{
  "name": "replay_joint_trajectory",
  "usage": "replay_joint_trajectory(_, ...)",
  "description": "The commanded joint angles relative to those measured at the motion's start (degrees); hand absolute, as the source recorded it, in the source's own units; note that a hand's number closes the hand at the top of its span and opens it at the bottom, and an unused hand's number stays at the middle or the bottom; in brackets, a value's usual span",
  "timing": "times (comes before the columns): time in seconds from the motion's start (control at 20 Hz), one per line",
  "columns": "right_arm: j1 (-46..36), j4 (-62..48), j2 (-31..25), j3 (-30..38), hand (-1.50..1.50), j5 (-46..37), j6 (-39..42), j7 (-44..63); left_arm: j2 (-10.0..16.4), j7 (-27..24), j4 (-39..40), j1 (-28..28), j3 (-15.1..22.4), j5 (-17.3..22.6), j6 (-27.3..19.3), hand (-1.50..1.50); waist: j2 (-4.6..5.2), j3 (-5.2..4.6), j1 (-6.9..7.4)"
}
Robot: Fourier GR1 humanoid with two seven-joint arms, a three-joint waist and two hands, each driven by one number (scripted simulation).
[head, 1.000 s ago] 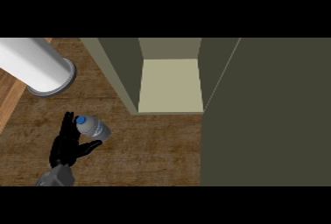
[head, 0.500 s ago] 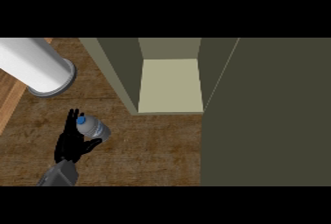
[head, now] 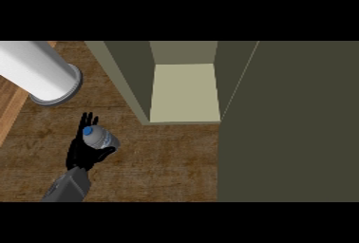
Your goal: Pick up the bottled water, place it into the cabinet and close the cabinet
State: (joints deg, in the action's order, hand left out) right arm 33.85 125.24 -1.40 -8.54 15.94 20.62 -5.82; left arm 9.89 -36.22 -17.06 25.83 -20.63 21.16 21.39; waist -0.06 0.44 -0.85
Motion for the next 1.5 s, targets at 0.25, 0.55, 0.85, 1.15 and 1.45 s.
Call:
replay_joint_trajectory(0.25,-4.2,-2.0,-1.3,3.3,-1.5,3.3,0.1,1.6,-2.9,-3.8,5.8,2.5,1.9,-2.4,2.2,1.5,0.49,-0.56,-0.35)
replay_joint_trajectory(0.55,0.7,-1.7,-1.5,1.8,-1.5,1.1,2.9,-2.8,-1.5,-0.3,5.0,6.1,1.1,-0.9,0.3,1.5,0.29,-0.51,-0.35)
replay_joint_trajectory(0.85,2.2,0.0,-0.2,-1.2,-1.5,-1.2,0.6,-1.7,0.5,-9.4,2.4,-3.5,3.8,-3.3,9.6,1.5,0.24,-0.53,-0.08)
replay_joint_trajectory(1.15,-0.1,0.2,-0.3,-0.5,-1.5,-1.1,-0.6,0.5,-0.3,-6.8,-5.8,-7.4,4.8,-1.6,10.6,1.5,-0.02,-0.44,0.68)
replay_joint_trajectory(1.45,0.8,-1.8,0.3,-0.6,-1.5,-1.4,-0.1,-2.5,-2.2,-5.7,-11.7,-12.2,6.0,-0.2,11.8,1.5,-0.05,-0.43,0.77)
